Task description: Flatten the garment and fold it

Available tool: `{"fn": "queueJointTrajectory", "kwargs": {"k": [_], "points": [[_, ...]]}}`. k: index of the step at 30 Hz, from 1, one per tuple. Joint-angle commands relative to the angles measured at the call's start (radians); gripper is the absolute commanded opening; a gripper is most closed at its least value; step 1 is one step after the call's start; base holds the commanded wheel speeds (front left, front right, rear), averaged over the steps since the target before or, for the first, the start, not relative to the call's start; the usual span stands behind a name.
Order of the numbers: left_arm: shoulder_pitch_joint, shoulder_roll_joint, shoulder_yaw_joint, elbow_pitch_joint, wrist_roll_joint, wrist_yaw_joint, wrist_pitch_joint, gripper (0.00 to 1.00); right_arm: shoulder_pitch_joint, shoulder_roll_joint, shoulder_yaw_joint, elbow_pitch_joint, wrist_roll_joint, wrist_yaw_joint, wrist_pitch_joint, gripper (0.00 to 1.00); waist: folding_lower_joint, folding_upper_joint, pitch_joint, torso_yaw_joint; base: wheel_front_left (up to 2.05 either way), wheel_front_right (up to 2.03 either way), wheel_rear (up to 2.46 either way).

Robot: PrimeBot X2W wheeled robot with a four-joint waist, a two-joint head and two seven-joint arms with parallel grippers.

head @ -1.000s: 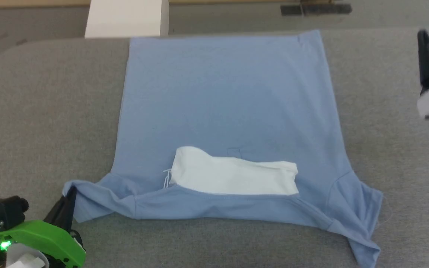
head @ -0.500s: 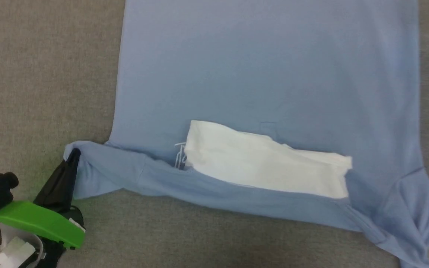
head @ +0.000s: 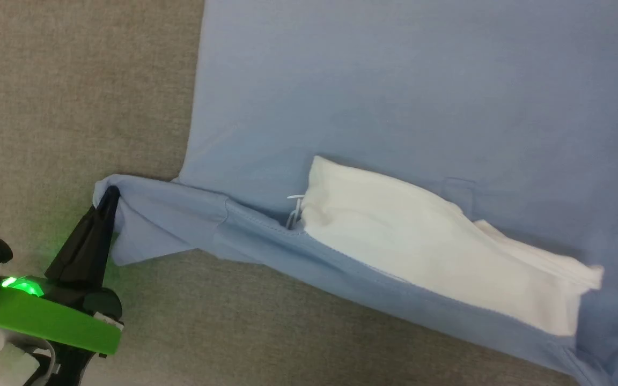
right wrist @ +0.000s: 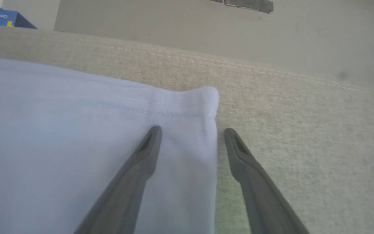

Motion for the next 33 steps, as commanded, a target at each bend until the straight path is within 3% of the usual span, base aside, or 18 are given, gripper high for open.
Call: {"fn": "queueJointTrajectory", "kwargs": {"k": [1, 5, 6, 7, 8, 15, 21, 29, 33], "points": [[0.013, 0.004, 0.004, 0.009, -0.013, -0.001, 0.003, 0.00, -0.002, 0.004, 0.005, 0.008, -0.001, -0.001, 0.025, 1.00, -0.0002, 0.0035, 0.040, 0.039, 0.00, 0.00, 0.00], [0.018, 0.010, 0.006, 0.000, -0.011, 0.002, 0.005, 0.00, 0.017, 0.005, 0.023, 0.007, 0.008, -0.001, 0.097, 0.99, -0.0002, 0.0035, 0.039, 0.035, 0.00, 0.00, 0.00], [0.019, 0.010, 0.006, -0.001, -0.011, 0.002, 0.005, 0.00, 0.020, 0.007, 0.022, 0.004, 0.012, -0.001, 0.110, 0.46, -0.0002, 0.0035, 0.037, 0.033, 0.00, 0.00, 0.00], [0.019, 0.010, 0.005, -0.002, -0.012, 0.003, 0.007, 0.00, 0.022, 0.007, 0.022, -0.006, 0.015, -0.001, 0.116, 0.05, -0.0002, 0.0035, 0.033, 0.031, 0.00, 0.00, 0.00], [0.019, 0.010, 0.003, -0.002, -0.012, 0.004, 0.008, 0.00, 0.023, 0.005, 0.022, -0.015, 0.014, -0.001, 0.121, 0.00, -0.0002, 0.0035, 0.029, 0.029, 0.00, 0.00, 0.00], [-0.012, 0.014, -0.027, 0.025, -0.001, -0.009, 0.027, 0.00, 0.023, 0.004, -0.007, -0.068, 0.018, -0.001, 0.044, 0.00, -0.0002, 0.0035, -0.060, -0.001, 0.00, 0.00, 0.00], [-0.076, 0.012, -0.083, 0.075, 0.028, -0.023, 0.064, 0.00, 0.081, -0.020, -0.032, -0.087, 0.083, -0.001, -0.043, 0.00, -0.0002, 0.0035, -0.214, -0.054, 0.00, 0.00, 0.00], [-0.075, 0.004, -0.130, 0.112, 0.065, 0.034, 0.114, 0.00, 0.338, -0.138, 0.012, -0.152, 0.288, -0.001, -0.070, 0.00, -0.0002, 0.0035, -0.440, -0.172, 0.00, 0.00, 0.00], [-0.053, -0.001, -0.142, 0.123, 0.083, 0.073, 0.126, 0.00, 0.518, -0.148, 0.006, -0.208, 0.368, -0.001, -0.080, 0.00, -0.0002, 0.0035, -0.524, -0.227, 0.00, 0.00, 0.00]]}}
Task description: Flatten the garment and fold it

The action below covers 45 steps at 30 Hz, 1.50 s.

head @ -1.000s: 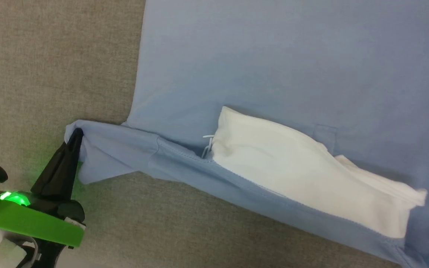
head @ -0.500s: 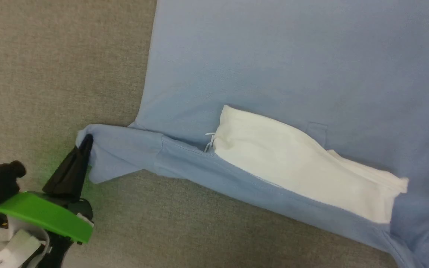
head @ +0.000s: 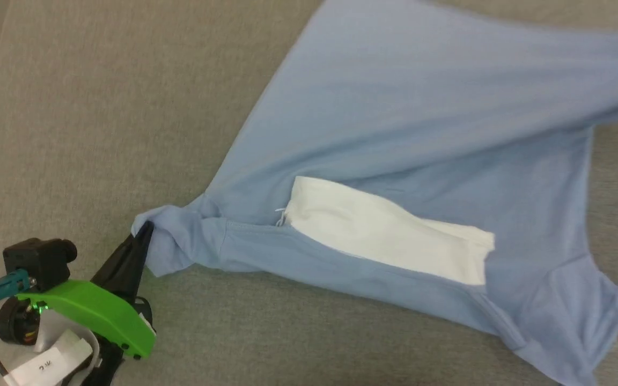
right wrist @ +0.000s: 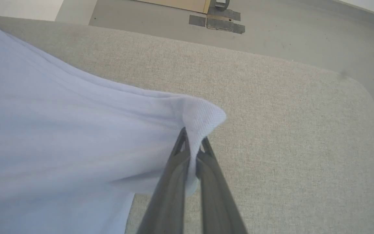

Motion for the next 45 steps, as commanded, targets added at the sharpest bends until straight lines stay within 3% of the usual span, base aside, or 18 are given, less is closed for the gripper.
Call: {"fn": "queueJointTrajectory", "kwargs": {"k": [1, 6, 12, 16, 22, 23, 24, 30, 36, 41, 45], "points": [[0.014, -0.005, -0.003, 0.006, 0.010, 0.013, 0.003, 0.00, 0.067, 0.002, -0.004, -0.020, 0.020, -0.001, -0.008, 0.00, 0.0001, 0.0035, -0.180, -0.143, 0.00, 0.00, 0.00], [0.031, -0.013, -0.027, 0.019, 0.034, 0.048, 0.016, 0.00, 0.332, 0.074, -0.020, -0.108, 0.054, -0.001, -0.028, 0.00, 0.0001, 0.0035, -0.251, -0.181, 0.00, 0.00, 0.00], [0.045, -0.026, -0.051, 0.053, 0.044, 0.060, 0.019, 0.00, 0.586, 0.193, -0.017, -0.107, 0.092, -0.001, -0.094, 0.00, 0.0001, 0.0035, -0.289, -0.196, 0.00, 0.00, 0.00], [0.044, -0.036, -0.062, 0.075, 0.041, 0.056, 0.018, 0.00, 0.692, 0.268, -0.005, -0.059, 0.099, -0.001, -0.138, 0.00, 0.0001, 0.0035, -0.294, -0.190, 0.00, 0.00, 0.00], [0.041, -0.054, -0.071, 0.116, 0.030, 0.045, 0.010, 0.00, 0.752, 0.319, 0.016, 0.028, 0.110, -0.001, -0.184, 0.02, 0.0001, 0.0035, -0.300, -0.180, 0.00, 0.00, 0.00], [0.042, -0.055, -0.071, 0.121, 0.028, 0.044, 0.008, 0.00, 0.750, 0.323, 0.016, 0.028, 0.115, -0.001, -0.200, 0.30, 0.0001, 0.0035, -0.303, -0.179, 0.00, 0.00, 0.00], [0.043, -0.056, -0.071, 0.128, 0.026, 0.044, 0.007, 0.00, 0.746, 0.327, 0.010, 0.025, 0.124, -0.001, -0.221, 1.00, 0.0001, 0.0035, -0.306, -0.180, 0.00, 0.00, 0.00], [0.052, -0.060, -0.070, 0.144, 0.019, 0.045, 0.001, 0.00, 0.691, 0.332, -0.032, -0.066, 0.161, -0.001, -0.379, 1.00, 0.0001, 0.0035, -0.322, -0.183, 0.00, 0.00, 0.00], [0.063, -0.063, -0.070, 0.149, 0.012, 0.048, -0.001, 0.00, 0.620, 0.273, -0.013, -0.155, 0.166, -0.001, -0.621, 1.00, 0.0001, 0.0035, -0.335, -0.186, 0.00, 0.00, 0.00], [0.056, -0.063, -0.070, 0.144, 0.010, 0.046, -0.001, 0.00, 0.563, 0.268, -0.011, -0.138, 0.157, -0.001, -0.794, 1.00, 0.0001, 0.0035, -0.321, -0.172, 0.00, 0.00, 0.00], [0.044, -0.058, -0.067, 0.134, 0.012, 0.041, -0.004, 0.00, 0.494, 0.272, 0.018, -0.093, 0.134, -0.001, -0.820, 1.00, 0.0001, 0.0035, -0.286, -0.158, 0.00, 0.00, 0.00]]}}
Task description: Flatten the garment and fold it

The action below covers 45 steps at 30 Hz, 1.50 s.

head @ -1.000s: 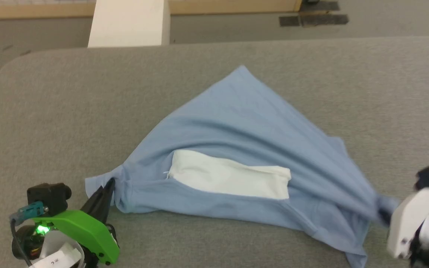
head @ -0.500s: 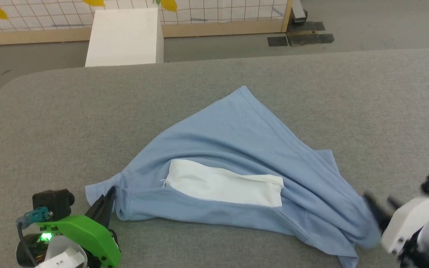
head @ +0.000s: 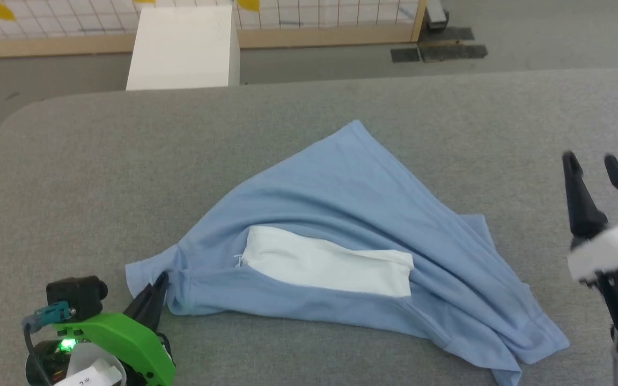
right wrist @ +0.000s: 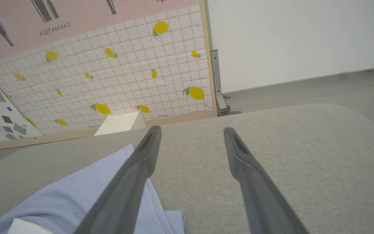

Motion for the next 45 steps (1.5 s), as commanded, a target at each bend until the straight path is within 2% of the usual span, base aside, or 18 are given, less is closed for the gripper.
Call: {"fn": "queueJointTrajectory", "kwargs": {"k": [1, 7, 13, 19, 22, 28, 38, 39, 40, 41, 42, 45], "points": [[-0.014, 0.004, 0.003, -0.006, 0.000, -0.008, -0.006, 0.00, -0.045, 0.004, 0.010, 0.017, -0.016, -0.001, -0.004, 1.00, 0.0001, 0.0035, 0.031, 0.016, 0.00, 0.00, 0.00], [-0.062, 0.016, 0.006, -0.038, 0.008, -0.028, -0.004, 0.00, -0.242, -0.001, 0.082, 0.112, -0.081, -0.001, 0.068, 1.00, 0.0001, 0.0035, 0.137, 0.078, 0.00, 0.00, 0.00], [-0.138, 0.015, 0.002, -0.074, 0.013, -0.069, -0.010, 0.00, -0.477, -0.028, 0.170, 0.216, -0.141, -0.001, 0.207, 1.00, 0.0001, 0.0035, 0.269, 0.178, 0.00, 0.00, 0.00], [-0.196, 0.002, -0.002, -0.074, 0.013, -0.106, -0.029, 0.00, -0.675, -0.080, 0.291, 0.355, -0.193, -0.001, 0.434, 1.00, 0.0001, 0.0035, 0.361, 0.249, 0.00, 0.00, 0.00], [-0.216, -0.009, -0.007, -0.068, 0.009, -0.120, -0.036, 0.00, -0.760, -0.101, 0.365, 0.433, -0.219, -0.001, 0.602, 1.00, 0.0001, 0.0035, 0.396, 0.275, 0.00, 0.00, 0.00], [-0.242, -0.020, -0.010, -0.041, 0.002, -0.142, -0.049, 0.00, -0.865, -0.116, 0.474, 0.506, -0.219, -0.001, 0.790, 1.00, 0.0001, 0.0035, 0.450, 0.301, 0.00, 0.00, 0.00], [-0.261, -0.033, -0.018, 0.000, -0.004, -0.162, -0.065, 0.00, -0.872, -0.119, 0.541, 0.568, -0.191, -0.001, 0.977, 1.00, 0.0001, 0.0035, 0.479, 0.314, 0.00, 0.00, 0.00], [-0.260, -0.033, -0.019, 0.005, -0.004, -0.161, -0.066, 0.00, -0.868, -0.119, 0.534, 0.568, -0.189, -0.001, 0.995, 0.95, 0.0001, 0.0035, 0.474, 0.311, 0.00, 0.00, 0.00], [-0.259, -0.032, -0.019, 0.008, -0.004, -0.161, -0.066, 0.00, -0.864, -0.119, 0.529, 0.566, -0.188, -0.001, 1.006, 0.37, 0.0001, 0.0035, 0.468, 0.308, 0.00, 0.00, 0.00], [-0.258, -0.031, -0.019, 0.011, -0.005, -0.160, -0.065, 0.00, -0.861, -0.118, 0.518, 0.561, -0.186, -0.001, 1.015, 0.12, 0.0001, 0.0035, 0.460, 0.304, 0.00, 0.00, 0.00], [-0.257, -0.030, -0.019, 0.013, -0.005, -0.160, -0.064, 0.00, -0.857, -0.118, 0.507, 0.555, -0.187, -0.001, 1.015, 0.00, 0.0001, 0.0035, 0.451, 0.300, 0.00, 0.00, 0.00], [-0.251, -0.027, -0.020, 0.019, -0.006, -0.156, -0.062, 0.00, -0.846, -0.119, 0.468, 0.526, -0.195, -0.001, 0.984, 0.00, 0.0001, 0.0035, 0.413, 0.283, 0.00, 0.00, 0.00]]}}
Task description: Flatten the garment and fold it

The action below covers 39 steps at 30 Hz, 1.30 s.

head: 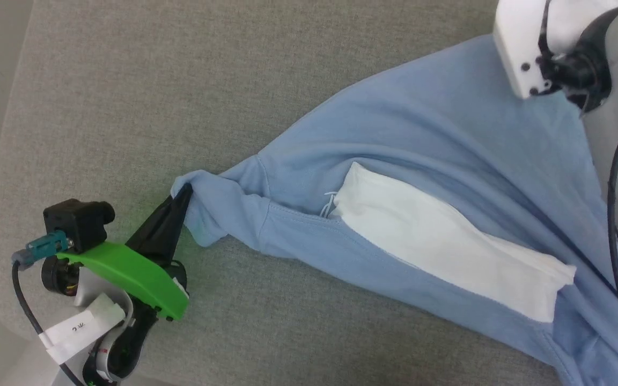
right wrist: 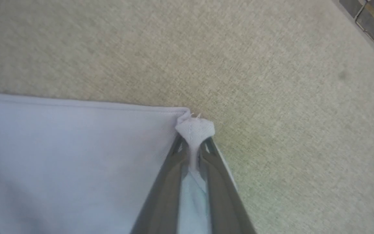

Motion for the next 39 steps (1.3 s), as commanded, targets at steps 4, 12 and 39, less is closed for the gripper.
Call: {"fn": "queueJointTrajectory", "kwargs": {"k": [4, 12, 39], "points": [[0.004, 0.003, -0.005, 0.011, 0.000, 0.010, 0.003, 0.00, 0.075, -0.005, -0.049, -0.026, 0.011, -0.001, -0.094, 0.00, -0.0001, 0.0035, -0.110, -0.057, 0.00, 0.00, 0.00], [0.053, 0.013, -0.016, 0.010, 0.008, 0.058, 0.028, 0.00, 0.204, -0.039, -0.130, -0.163, 0.126, -0.001, -0.262, 0.00, -0.0001, 0.0035, -0.303, -0.147, 0.00, 0.00, 0.00], [0.194, -0.042, 0.013, 0.018, -0.084, 0.106, -0.012, 0.00, 1.100, 0.172, -0.492, -0.648, 0.405, -0.001, -0.397, 0.00, -0.0001, 0.0035, -0.553, -0.342, 0.00, 0.00, 0.00]]}}
